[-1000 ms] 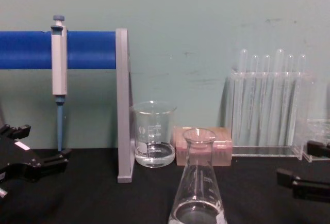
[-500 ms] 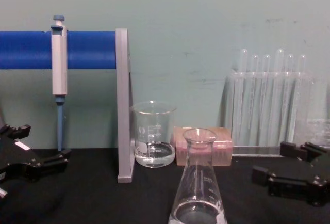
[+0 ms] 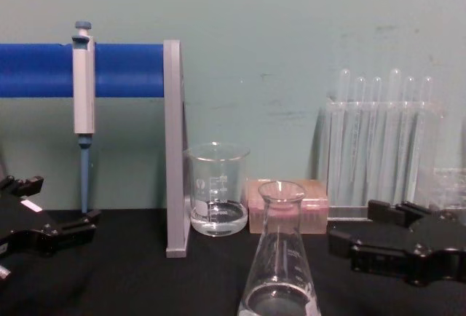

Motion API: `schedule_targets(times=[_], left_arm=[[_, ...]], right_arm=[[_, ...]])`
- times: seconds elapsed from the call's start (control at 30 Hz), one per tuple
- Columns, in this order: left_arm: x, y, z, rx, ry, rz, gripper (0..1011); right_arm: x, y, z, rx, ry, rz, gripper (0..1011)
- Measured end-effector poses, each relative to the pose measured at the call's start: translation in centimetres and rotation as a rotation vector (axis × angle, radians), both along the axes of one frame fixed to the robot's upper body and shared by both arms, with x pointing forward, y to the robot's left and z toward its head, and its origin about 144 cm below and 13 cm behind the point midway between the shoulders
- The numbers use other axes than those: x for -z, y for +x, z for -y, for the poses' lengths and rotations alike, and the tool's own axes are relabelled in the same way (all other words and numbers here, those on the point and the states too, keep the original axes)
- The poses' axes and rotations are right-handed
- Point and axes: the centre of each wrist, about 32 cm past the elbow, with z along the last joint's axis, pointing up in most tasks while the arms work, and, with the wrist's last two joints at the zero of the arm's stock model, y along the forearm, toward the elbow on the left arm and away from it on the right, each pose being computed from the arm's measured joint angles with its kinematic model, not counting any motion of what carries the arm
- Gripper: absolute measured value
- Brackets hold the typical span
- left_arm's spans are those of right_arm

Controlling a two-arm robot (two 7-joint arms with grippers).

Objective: Grasp the erlenmeyer flask with one hand, shake it three times, then place it back.

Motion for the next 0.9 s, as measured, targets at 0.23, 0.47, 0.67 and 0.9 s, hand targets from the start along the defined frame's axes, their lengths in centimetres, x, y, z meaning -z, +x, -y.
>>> schedule_targets(times=[0.23, 0.47, 0.67, 0.9], left_arm=[[0.0, 0.0, 0.0, 0.000, 0.000, 0.000, 1001], [0.0, 0.0, 0.0, 0.000, 0.000, 0.000, 1001], [0.0, 0.0, 0.0, 0.000, 0.000, 0.000, 1001], [0.0, 0.0, 0.0, 0.000, 0.000, 0.000, 1001]], right_arm=[[0.1, 0.6, -0.6, -0.022, 0.007, -0.011, 1002], [0.3, 1.4, -1.2, -0.040, 0.009, -0.015, 1002], [0.4, 2.1, -1.6, -0.057, 0.005, -0.006, 1002], [0.4, 2.8, -2.1, -0.076, -0.002, 0.008, 1002]])
